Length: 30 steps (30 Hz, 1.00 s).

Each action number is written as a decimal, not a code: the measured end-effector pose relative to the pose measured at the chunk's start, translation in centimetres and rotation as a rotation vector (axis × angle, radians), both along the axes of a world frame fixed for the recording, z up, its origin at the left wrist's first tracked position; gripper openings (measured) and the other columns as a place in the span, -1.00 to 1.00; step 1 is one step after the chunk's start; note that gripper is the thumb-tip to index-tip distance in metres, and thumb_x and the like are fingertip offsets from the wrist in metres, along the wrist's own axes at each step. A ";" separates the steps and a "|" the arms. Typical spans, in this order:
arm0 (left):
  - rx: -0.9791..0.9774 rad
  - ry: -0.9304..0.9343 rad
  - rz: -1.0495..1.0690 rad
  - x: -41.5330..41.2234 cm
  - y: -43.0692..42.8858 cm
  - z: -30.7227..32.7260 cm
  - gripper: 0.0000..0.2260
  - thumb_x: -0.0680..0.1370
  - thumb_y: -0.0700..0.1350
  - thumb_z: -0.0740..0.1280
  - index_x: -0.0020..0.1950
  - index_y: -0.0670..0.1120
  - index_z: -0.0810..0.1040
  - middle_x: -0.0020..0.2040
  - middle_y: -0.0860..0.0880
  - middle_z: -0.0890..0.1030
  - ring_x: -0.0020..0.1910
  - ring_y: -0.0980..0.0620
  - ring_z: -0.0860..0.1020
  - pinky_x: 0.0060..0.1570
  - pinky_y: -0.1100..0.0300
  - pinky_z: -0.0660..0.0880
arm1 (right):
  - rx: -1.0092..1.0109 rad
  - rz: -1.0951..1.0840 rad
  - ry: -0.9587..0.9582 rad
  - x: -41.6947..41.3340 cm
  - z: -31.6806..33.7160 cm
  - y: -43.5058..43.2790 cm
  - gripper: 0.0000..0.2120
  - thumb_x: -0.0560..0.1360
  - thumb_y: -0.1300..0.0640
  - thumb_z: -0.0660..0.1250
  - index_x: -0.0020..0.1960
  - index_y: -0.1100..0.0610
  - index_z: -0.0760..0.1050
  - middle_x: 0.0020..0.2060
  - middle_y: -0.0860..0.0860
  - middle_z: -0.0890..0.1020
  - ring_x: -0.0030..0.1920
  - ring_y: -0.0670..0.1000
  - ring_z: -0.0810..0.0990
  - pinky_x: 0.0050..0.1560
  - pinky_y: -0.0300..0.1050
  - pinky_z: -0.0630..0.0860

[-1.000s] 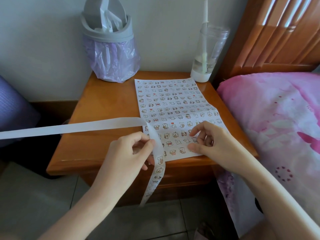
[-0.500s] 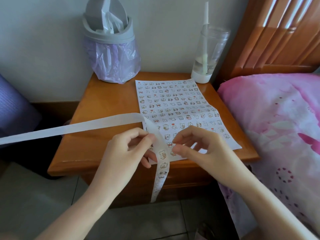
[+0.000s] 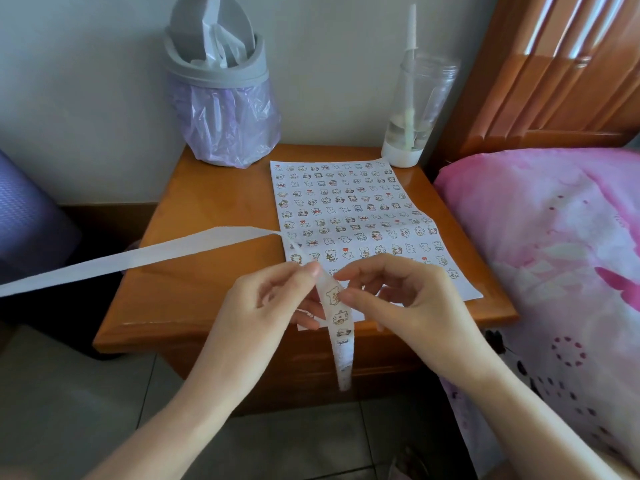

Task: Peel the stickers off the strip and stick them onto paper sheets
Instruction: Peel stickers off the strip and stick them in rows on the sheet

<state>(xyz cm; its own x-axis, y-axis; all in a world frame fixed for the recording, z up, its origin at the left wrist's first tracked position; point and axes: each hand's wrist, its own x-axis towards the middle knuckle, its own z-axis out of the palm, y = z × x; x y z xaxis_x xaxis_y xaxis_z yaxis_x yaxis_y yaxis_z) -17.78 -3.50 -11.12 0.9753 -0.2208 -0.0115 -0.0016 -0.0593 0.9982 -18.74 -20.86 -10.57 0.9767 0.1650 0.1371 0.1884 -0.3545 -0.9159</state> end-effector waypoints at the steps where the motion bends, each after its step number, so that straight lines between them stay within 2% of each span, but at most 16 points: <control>1: 0.011 -0.003 -0.003 0.0 0.0 0.0 -0.73 0.43 0.06 0.26 -0.12 -0.08 0.65 -0.24 0.02 0.70 -0.27 0.03 0.67 -0.26 0.29 0.60 | -0.006 -0.005 -0.006 0.0 0.0 0.0 -0.88 0.43 0.18 0.44 -0.06 0.01 0.64 -0.25 -0.10 0.66 -0.29 -0.15 0.56 -0.31 -0.32 0.45; 5: 0.026 -0.004 0.011 0.0 0.0 -0.2 -0.83 0.46 -0.04 0.31 -0.10 -0.08 0.65 -0.22 0.05 0.71 -0.27 0.07 0.67 -0.31 0.36 0.57 | -0.072 -0.025 -0.040 -0.1 -0.2 0.1 -0.88 0.43 0.15 0.43 -0.06 -0.02 0.64 -0.21 -0.12 0.67 -0.19 -0.10 0.59 -0.24 -0.23 0.52; 8: 0.055 -0.021 0.023 0.1 -0.1 -0.3 -0.85 0.49 -0.07 0.30 -0.12 -0.09 0.65 -0.25 0.05 0.70 -0.30 0.09 0.67 -0.34 0.39 0.55 | -0.093 -0.031 -0.072 -0.2 -0.2 0.3 -0.88 0.43 0.15 0.43 -0.05 -0.02 0.63 -0.22 -0.13 0.67 -0.20 -0.11 0.59 -0.25 -0.28 0.51; 12: 0.059 -0.030 0.038 0.2 -0.1 -0.3 -0.84 0.50 -0.08 0.29 -0.14 -0.09 0.65 -0.28 0.05 0.70 -0.33 0.10 0.66 -0.37 0.43 0.51 | -0.101 -0.027 -0.082 -0.3 -0.1 0.5 -0.88 0.44 0.15 0.43 -0.05 -0.03 0.62 -0.22 -0.14 0.65 -0.22 -0.13 0.58 -0.26 -0.34 0.48; 24: 0.103 -0.056 0.036 0.1 -0.1 -0.4 -0.80 0.44 0.02 0.29 -0.15 -0.05 0.66 -0.29 0.07 0.69 -0.32 0.13 0.65 -0.33 0.41 0.53 | -0.124 -0.036 -0.100 -0.2 -0.2 0.6 -0.95 0.43 0.14 0.43 -0.13 0.00 0.63 -0.22 -0.16 0.66 -0.20 -0.13 0.57 -0.28 -0.31 0.45; 30: 0.154 -0.062 0.042 0.2 -0.2 -0.7 -0.83 0.49 -0.03 0.29 -0.19 -0.03 0.64 -0.31 0.10 0.69 -0.34 0.17 0.64 -0.36 0.48 0.48 | -0.175 -0.037 -0.147 -0.1 -0.5 0.6 -0.96 0.43 0.10 0.42 -0.17 -0.02 0.58 -0.15 -0.15 0.54 -0.14 -0.06 0.51 -0.23 -0.28 0.45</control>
